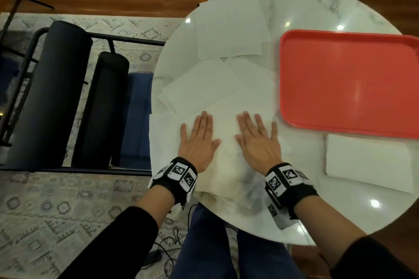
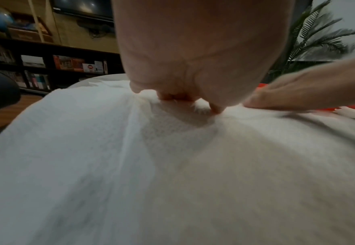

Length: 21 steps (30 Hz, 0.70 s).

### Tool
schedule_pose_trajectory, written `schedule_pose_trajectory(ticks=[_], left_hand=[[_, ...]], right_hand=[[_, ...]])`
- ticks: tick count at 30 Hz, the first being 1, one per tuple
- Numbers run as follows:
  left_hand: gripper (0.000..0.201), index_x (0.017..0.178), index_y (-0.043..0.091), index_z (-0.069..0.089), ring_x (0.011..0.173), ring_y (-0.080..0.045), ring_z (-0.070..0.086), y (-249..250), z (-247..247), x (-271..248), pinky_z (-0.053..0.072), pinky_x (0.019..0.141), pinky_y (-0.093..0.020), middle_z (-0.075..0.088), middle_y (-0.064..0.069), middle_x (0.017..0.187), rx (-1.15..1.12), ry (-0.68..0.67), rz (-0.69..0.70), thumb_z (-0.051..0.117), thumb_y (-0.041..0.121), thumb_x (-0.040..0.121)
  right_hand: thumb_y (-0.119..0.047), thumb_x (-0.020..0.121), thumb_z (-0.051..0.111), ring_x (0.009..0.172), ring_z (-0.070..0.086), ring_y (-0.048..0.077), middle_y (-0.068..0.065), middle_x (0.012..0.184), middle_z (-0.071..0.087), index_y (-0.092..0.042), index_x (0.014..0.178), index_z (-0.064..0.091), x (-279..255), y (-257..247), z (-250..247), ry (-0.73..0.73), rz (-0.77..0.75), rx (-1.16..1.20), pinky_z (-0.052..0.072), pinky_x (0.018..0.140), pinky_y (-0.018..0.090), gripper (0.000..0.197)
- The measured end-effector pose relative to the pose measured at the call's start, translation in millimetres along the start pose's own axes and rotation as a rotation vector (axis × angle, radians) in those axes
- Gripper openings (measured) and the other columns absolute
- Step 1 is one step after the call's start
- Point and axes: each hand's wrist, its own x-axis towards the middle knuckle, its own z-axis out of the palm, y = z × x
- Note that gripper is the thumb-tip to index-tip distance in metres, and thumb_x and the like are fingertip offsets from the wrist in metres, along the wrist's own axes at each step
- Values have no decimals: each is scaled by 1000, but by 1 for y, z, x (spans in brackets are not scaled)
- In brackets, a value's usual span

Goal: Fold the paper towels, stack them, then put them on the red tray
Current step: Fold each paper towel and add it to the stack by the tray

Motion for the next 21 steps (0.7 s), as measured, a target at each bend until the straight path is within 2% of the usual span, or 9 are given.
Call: schedule_pose_trajectory(ticks=[3, 5, 7, 8, 13, 16, 17, 19, 21], left_hand=[[64, 150, 13, -12, 147, -14, -3, 0, -3, 0, 4, 113, -58, -14, -2, 159, 55, 36, -10, 14, 45, 100], [63, 151, 13, 7, 142, -19, 24, 2, -9, 3, 20, 108, -54, 12, -5, 159, 78, 129, -20, 26, 44, 99], [62, 144, 15, 31, 117, -26, 49, 5, -17, 8, 32, 96, -48, 46, -8, 140, 84, 256, -21, 43, 45, 91], [61, 140, 16, 39, 108, -27, 51, 6, -22, 11, 32, 92, -46, 52, -7, 128, 78, 285, -19, 48, 45, 87], [39, 116, 22, 56, 115, -25, 38, 10, -50, 26, 19, 96, -42, 48, -2, 119, -54, 178, -75, 59, 40, 81], [20, 104, 23, 58, 109, -23, 48, 22, -68, 20, 21, 100, -44, 56, 2, 107, -33, 126, -33, 54, 31, 87], [15, 101, 23, 57, 102, -22, 54, 29, -75, 14, 24, 97, -41, 59, 4, 98, -51, 112, 5, 52, 29, 88], [12, 100, 24, 56, 87, -22, 59, 47, -92, -2, 33, 79, -33, 60, 6, 84, -127, 89, 99, 51, 28, 90], [10, 98, 30, 58, 81, -20, 58, 67, -107, -21, 38, 67, -32, 63, 6, 83, -278, 60, 190, 53, 32, 89]], right_hand=[[-48, 100, 7, 147, -14, 20, -14, 158, -17, -32, 149, -15, -5, 19, -1, -4, 86, 4, -17, 112, 51, 55], [-47, 100, 7, 147, -13, 20, -12, 158, -16, -31, 149, -14, -7, 20, -2, -5, 72, -5, -17, 112, 51, 56], [-44, 101, 10, 147, -12, 20, -8, 159, -14, -27, 150, -12, -6, 17, -4, 5, 62, 5, -15, 112, 53, 56], [-43, 102, 12, 148, -11, 21, -6, 160, -13, -25, 151, -11, -5, 15, -5, 10, 60, 9, -14, 113, 53, 57], [-29, 100, 35, 148, -2, 24, 7, 161, -1, -18, 152, 6, -7, 14, -25, 58, 2, 77, -5, 113, 60, 61], [-27, 95, 49, 148, 3, 26, 10, 160, 4, -21, 151, 10, -14, 24, -46, 110, -40, 180, 1, 112, 62, 69], [-28, 93, 53, 148, 4, 28, 9, 160, 6, -23, 151, 11, -18, 29, -54, 121, -47, 210, 1, 112, 63, 72], [-34, 88, 61, 148, 6, 30, 7, 160, 10, -30, 150, 17, -25, 47, -64, 96, -30, 262, 2, 110, 66, 76], [-40, 81, 67, 146, 14, 31, 2, 156, 24, -39, 144, 29, -36, 75, -69, 48, 24, 374, 7, 109, 70, 73]])
